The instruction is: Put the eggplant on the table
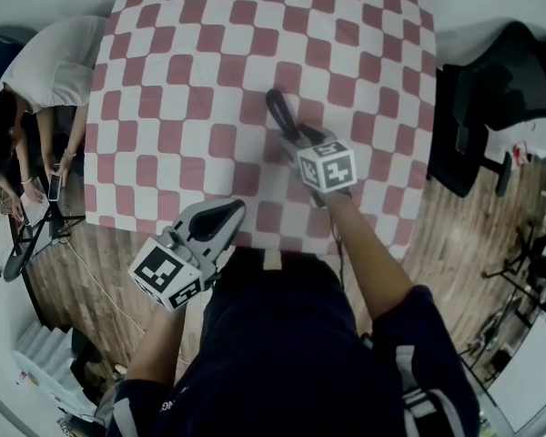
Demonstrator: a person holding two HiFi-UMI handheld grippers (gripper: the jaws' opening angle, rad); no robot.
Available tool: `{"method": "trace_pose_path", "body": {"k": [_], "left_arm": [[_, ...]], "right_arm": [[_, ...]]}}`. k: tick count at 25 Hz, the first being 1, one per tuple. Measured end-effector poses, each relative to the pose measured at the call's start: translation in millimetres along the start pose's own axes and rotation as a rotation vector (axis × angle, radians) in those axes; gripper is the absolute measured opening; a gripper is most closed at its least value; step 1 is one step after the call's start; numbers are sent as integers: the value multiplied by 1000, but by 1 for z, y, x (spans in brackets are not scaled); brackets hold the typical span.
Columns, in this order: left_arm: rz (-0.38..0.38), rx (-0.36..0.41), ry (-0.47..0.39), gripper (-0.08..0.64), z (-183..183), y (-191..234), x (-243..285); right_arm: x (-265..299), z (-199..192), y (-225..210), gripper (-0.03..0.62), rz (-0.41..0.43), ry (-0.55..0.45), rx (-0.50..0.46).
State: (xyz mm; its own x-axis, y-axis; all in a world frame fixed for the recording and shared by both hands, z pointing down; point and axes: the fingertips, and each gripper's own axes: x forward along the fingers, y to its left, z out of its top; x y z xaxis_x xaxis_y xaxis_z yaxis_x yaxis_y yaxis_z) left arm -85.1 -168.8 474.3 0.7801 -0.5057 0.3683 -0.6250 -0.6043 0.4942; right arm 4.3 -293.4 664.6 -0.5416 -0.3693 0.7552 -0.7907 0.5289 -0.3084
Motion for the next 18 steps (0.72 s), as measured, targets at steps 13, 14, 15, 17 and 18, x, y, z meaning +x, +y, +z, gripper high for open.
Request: {"method": "trace_pose_path", "body": {"k": [13, 14, 15, 17, 18], "left_arm": [[-66, 105, -44, 28, 25, -45, -2], [-69, 115, -48, 28, 27, -49, -2], [-72, 124, -53, 28, 29, -54, -3], [-78, 143, -62, 28, 32, -63, -3], [-82, 154, -67, 28, 34, -67, -3]], "right_arm": [[-137, 5, 4, 236, -8, -202, 72], [-148, 5, 8, 236, 2, -218, 79], [-158, 5, 12, 236, 14, -236, 87], [-179, 7, 20, 231, 39, -274, 101], [-190, 8, 25, 216, 53, -295, 102]]}}
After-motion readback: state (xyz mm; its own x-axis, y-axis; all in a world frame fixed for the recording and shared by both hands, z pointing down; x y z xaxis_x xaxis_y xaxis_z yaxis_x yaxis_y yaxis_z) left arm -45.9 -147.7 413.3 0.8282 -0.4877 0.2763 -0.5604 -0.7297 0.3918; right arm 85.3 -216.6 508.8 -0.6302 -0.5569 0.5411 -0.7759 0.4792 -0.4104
